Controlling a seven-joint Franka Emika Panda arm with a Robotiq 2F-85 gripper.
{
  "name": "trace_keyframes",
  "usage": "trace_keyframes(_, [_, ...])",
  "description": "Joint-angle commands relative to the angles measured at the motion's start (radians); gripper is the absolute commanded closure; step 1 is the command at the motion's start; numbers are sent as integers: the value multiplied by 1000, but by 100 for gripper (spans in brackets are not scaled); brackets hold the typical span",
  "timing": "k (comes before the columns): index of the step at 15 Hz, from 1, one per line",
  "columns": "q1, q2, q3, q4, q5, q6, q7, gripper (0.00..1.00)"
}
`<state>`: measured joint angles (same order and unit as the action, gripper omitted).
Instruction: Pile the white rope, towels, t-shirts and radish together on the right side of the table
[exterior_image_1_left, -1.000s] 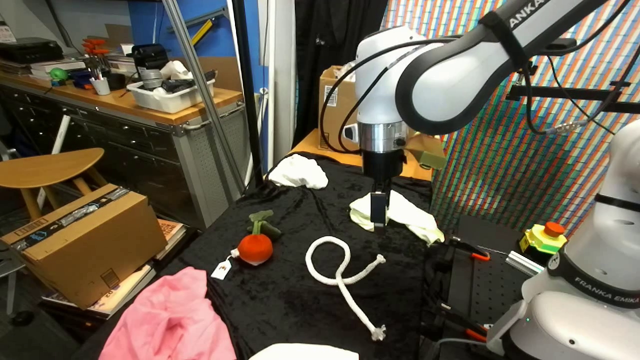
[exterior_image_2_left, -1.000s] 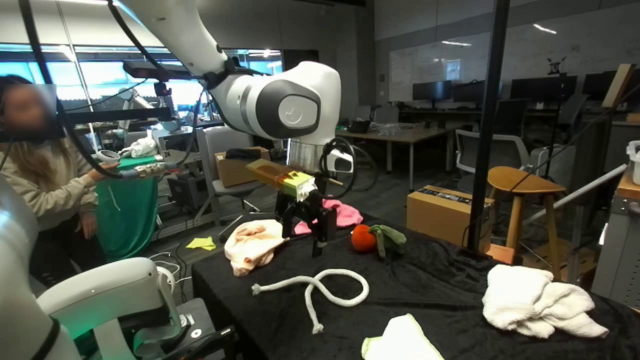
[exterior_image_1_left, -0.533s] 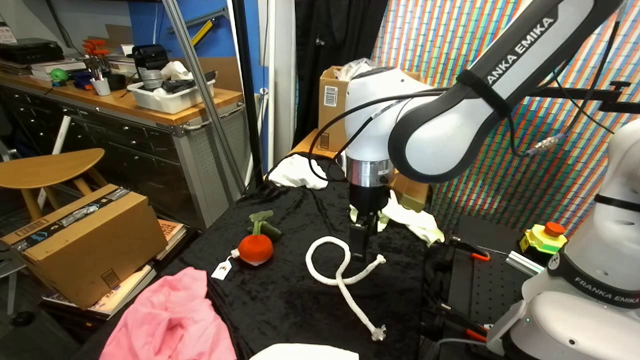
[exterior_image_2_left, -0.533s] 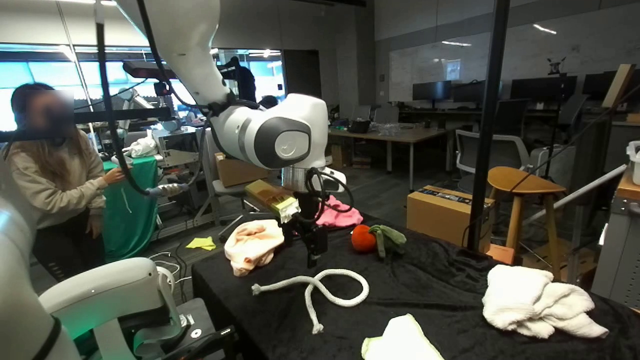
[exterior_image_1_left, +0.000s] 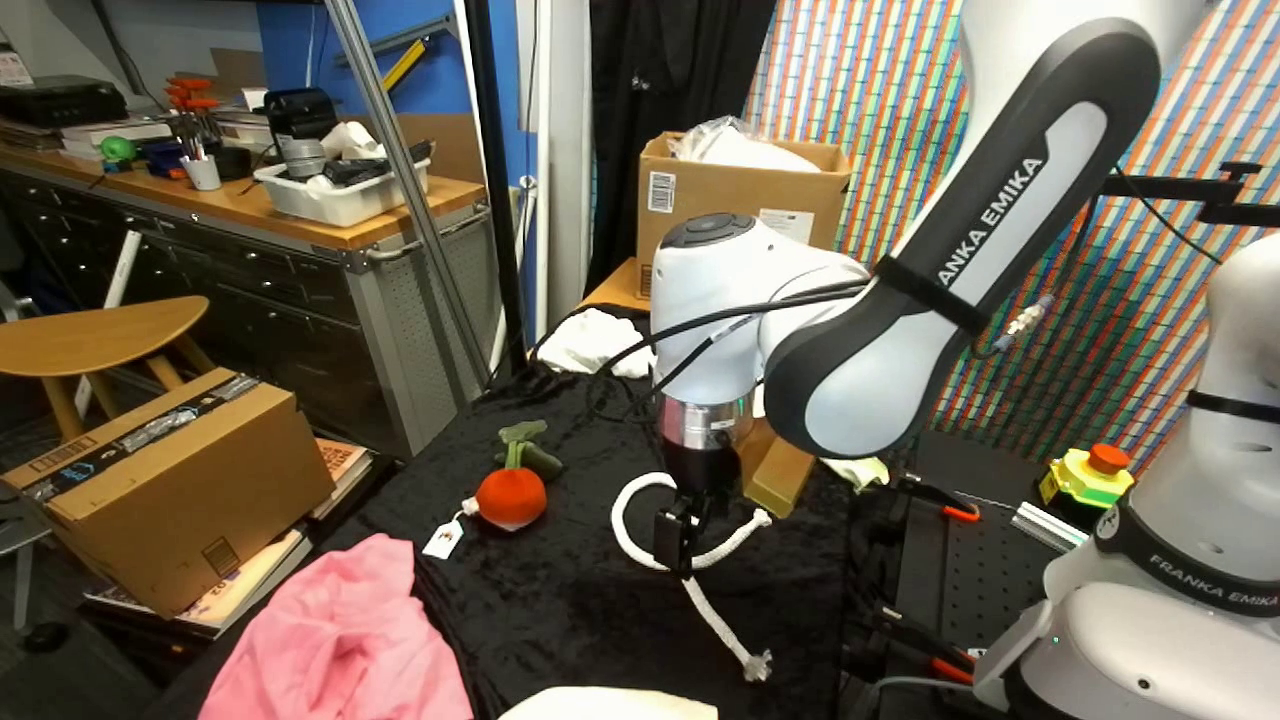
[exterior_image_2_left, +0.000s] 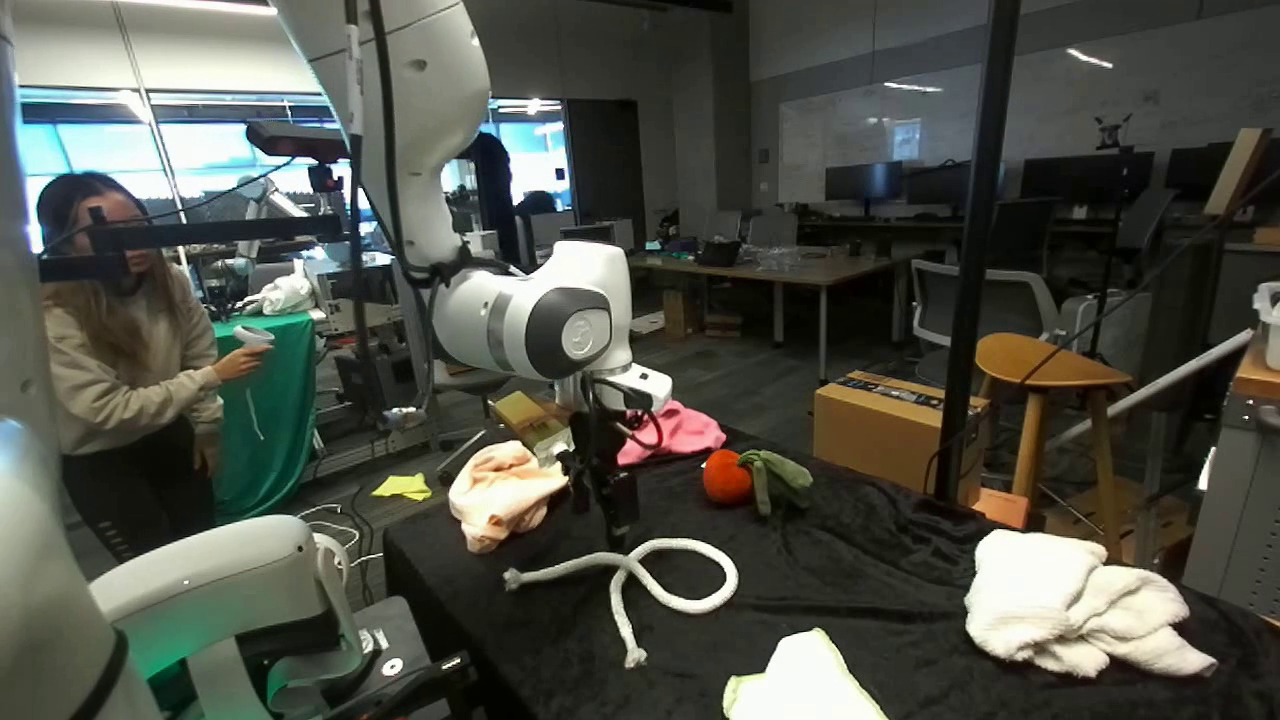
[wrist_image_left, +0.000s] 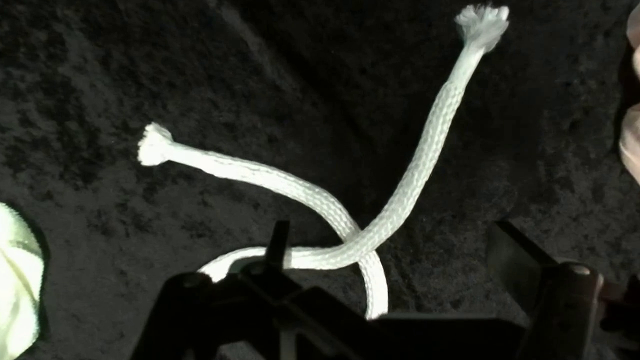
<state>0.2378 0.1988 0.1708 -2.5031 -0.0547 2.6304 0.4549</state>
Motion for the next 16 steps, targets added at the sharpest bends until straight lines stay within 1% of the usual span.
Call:
trace_keyframes(1, [70, 87, -61, 62, -118, 8, 141, 0])
trace_keyframes(4, [125, 149, -110, 102, -204, -4, 224, 0])
trace_keyframes(9, [182, 202, -155, 144, -260, -29, 284, 0])
trace_keyframes(16, [200, 227, -187, 170, -278, -34, 308, 0])
